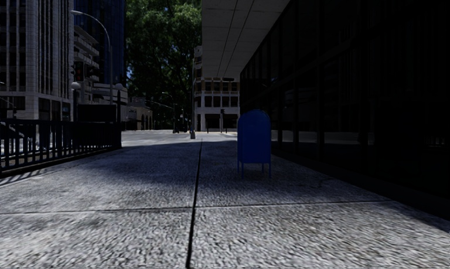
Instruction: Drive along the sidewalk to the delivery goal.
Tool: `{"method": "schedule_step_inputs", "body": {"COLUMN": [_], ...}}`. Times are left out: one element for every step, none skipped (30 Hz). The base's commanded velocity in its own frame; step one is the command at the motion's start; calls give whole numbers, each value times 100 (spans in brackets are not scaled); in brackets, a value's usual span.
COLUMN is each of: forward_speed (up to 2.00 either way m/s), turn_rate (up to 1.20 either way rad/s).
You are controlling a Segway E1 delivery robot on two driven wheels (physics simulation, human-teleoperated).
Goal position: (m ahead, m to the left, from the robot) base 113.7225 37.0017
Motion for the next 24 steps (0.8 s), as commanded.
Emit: {"method": "schedule_step_inputs", "body": {"forward_speed": [200, 200, 200, 193, 163, 147, 147, 200, 199, 199, 172, 137, 114, 114, 115, 120, 139, 139, 149, 165, 200, 200, 200, 198], "turn_rate": [0, 0, 0, 0, 0, 0, 0, 0, 0, 0, 0, 0, 0, 0, 0, 0, 0, 0, 0, 0, 0, 0, 0, 0]}}
